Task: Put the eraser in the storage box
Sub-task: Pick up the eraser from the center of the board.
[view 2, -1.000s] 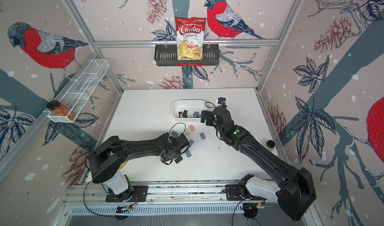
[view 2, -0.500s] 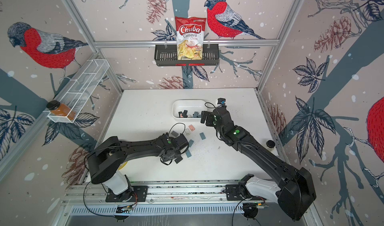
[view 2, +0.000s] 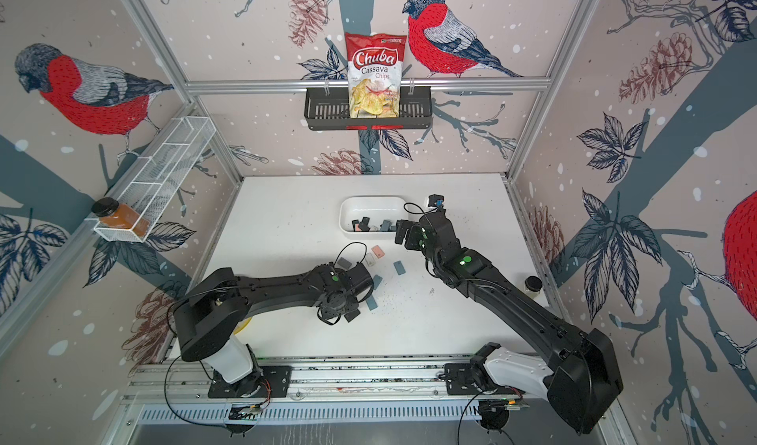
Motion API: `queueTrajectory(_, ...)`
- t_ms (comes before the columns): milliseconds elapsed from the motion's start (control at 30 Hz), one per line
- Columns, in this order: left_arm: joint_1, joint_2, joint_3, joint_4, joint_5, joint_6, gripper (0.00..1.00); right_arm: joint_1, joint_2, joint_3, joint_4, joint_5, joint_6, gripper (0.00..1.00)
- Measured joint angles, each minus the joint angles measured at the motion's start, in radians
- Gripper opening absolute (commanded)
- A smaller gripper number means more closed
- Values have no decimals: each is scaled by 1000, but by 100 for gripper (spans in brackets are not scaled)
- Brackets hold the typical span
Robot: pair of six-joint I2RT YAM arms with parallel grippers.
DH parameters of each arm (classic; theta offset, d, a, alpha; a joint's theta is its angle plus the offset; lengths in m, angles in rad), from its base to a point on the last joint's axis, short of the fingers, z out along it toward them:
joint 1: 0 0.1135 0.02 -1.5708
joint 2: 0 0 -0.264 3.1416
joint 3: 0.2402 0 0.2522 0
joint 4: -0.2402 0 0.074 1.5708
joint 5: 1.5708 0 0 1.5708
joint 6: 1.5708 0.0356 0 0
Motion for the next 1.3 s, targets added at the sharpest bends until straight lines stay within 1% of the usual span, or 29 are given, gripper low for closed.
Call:
queueTrajectory(300,0,-7,34,-41,-30,8,46,0,-2,-2,0,0,0,100)
queueTrajectory(567,0,1,126,-106,-90,21,47,0,-8,-6,0,1,0,100)
queueTrajectory(700,6,2,159,-111,-115,43,47,0,-32,-15,0,7,0,100)
queueTrajectory(1067,87,16,270,-113,-154,147,46,-1,-137,-74,-19,51,5,100)
queueTrajectory(1300,153,84,410,-108,-183,256,46,-2,-193,-112,-40,62,7,100)
